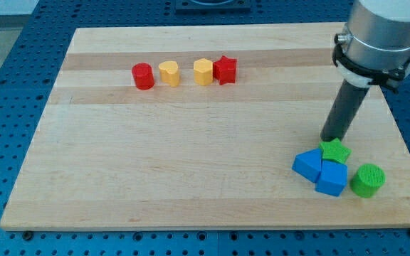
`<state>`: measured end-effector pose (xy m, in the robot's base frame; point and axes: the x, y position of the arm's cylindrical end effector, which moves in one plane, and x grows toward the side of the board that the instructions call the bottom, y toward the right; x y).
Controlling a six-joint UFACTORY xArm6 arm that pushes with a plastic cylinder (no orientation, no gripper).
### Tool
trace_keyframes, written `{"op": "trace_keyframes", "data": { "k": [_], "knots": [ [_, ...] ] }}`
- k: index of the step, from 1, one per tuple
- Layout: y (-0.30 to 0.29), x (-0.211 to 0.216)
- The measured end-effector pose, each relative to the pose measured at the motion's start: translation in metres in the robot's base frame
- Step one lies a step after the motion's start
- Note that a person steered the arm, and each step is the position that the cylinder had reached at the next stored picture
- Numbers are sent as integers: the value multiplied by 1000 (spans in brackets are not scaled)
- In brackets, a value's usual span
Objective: Push the red star above the green star
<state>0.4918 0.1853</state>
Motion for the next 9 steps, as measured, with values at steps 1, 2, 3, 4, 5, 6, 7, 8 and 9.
{"op": "trace_keyframes", "data": {
  "k": [1, 2, 3, 4, 5, 6, 7, 8, 9],
  "knots": [
    [1, 0],
    [6, -29],
    [10, -89],
    [-29, -139],
    [-108, -172],
    [-149, -195],
    [-149, -190],
    [-155, -176],
    [-179, -184]
  ]
}}
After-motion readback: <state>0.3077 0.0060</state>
